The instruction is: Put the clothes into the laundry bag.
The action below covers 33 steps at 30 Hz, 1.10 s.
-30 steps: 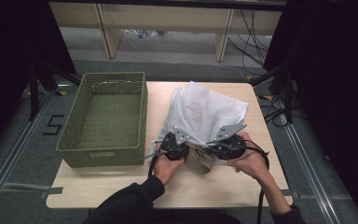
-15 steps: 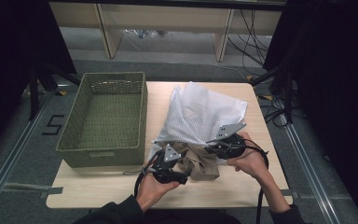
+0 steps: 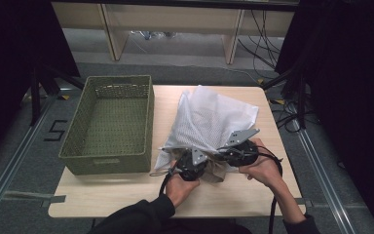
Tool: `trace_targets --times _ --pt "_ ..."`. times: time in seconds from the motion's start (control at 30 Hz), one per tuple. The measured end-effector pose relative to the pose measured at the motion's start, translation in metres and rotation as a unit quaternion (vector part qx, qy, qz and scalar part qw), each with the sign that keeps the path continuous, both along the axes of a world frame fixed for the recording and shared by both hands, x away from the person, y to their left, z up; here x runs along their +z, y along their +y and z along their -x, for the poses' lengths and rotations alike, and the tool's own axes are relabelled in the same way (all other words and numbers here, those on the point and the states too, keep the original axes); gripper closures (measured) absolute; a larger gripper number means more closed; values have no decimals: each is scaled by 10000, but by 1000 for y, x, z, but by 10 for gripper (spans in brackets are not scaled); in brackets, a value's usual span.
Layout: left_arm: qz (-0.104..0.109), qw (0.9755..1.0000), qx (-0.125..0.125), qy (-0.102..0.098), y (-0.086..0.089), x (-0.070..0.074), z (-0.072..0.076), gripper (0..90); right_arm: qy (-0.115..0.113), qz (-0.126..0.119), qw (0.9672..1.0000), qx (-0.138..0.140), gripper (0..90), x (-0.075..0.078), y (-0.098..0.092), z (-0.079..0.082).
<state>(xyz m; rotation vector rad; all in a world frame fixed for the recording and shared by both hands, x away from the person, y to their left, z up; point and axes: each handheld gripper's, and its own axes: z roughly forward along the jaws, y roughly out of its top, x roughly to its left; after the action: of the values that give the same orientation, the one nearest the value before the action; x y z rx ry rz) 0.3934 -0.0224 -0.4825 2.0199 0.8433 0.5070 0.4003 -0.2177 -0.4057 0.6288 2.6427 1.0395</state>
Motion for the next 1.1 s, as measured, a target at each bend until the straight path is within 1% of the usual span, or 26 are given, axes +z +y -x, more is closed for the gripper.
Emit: trace_targets --times 0.03,0.07,0.1,0.13,0.17,0.23,0.3,0.37,0.4,0.43,0.47,0.53,0.6,0.63,0.67,0.73,0.77,0.83,0.87,0.9,0.93,0.97,1.0,1.03,1.07,1.1 --pt "-24 9999 87 -133 3 6 -4 851 83 25 10000 40 900 1 -1 0" --pt "-47 9995 167 -269 6 11 -9 854 26 -11 10000 22 900 0 0 1" --pt "103 9989 321 -321 7 13 -13 854 5 35 9999 97 900 0 1 1" --pt "52 9985 339 -415 9 14 -19 853 -2 23 9999 112 900 -1 2 1" --pt "108 9984 422 -363 9 12 -21 848 78 77 9999 132 900 -1 2 1" --pt "156 9986 420 -266 7 3 -23 817 125 88 9999 56 900 -6 4 2" --pt "22 9991 362 -202 7 -5 -21 777 238 174 9996 34 900 -13 5 1" --pt "104 9994 313 -127 8 -11 -19 732 366 272 9990 -9 900 -22 7 -1" --pt "97 9996 260 -75 9 -12 -18 706 320 305 9990 96 900 -27 7 -3" --pt "112 9998 178 -51 12 -12 -18 675 373 343 9987 57 900 -30 7 -4" --pt "123 9998 150 62 14 -11 -15 632 404 369 9985 88 900 -32 6 -6" --pt "291 9989 115 342 18 -7 -6 523 421 335 9986 17 900 -34 5 -6" --pt "283 9983 83 498 23 -2 5 401 404 319 9987 65 900 -33 4 -7" --pt "380 9974 9 615 25 -1 11 361 450 317 9985 50 900 -32 4 -7" --pt "228 9976 -23 649 28 0 17 333 407 307 9987 10 900 -31 4 -7" --pt "319 9961 -83 823 28 0 29 267 477 311 9984 20 900 -31 5 -6" --pt "288 9956 -84 883 29 -1 35 251 400 332 9987 6 900 -31 5 -6" --pt "149 9950 -155 970 29 -2 44 225 429 339 9985 36 900 -29 4 -6" --pt "127 9948 -108 1000 27 -4 46 209 406 329 9986 68 900 -29 5 -7" --pt "191 9932 -62 1143 24 -6 49 194 392 328 9987 5 900 -29 5 -7" --pt "-52 9958 -291 866 23 -6 47 189 470 274 9985 14 900 -29 6 -6" --pt "98 9947 -134 1018 16 -8 52 188 464 283 9985 17 899 -29 6 -6" --pt "121 9957 -66 913 11 -10 52 187 464 280 9985 19 899 -29 6 -6" --pt "-42 9967 -128 802 10 -11 49 187 428 295 9986 16 899 -29 6 -6" --pt "-22 9953 -227 937 4 -13 48 186 421 295 9987 14 899 -29 6 -6" --pt "-10 9955 -224 922 1 -15 45 184 428 288 9987 5 899 -29 6 -6"
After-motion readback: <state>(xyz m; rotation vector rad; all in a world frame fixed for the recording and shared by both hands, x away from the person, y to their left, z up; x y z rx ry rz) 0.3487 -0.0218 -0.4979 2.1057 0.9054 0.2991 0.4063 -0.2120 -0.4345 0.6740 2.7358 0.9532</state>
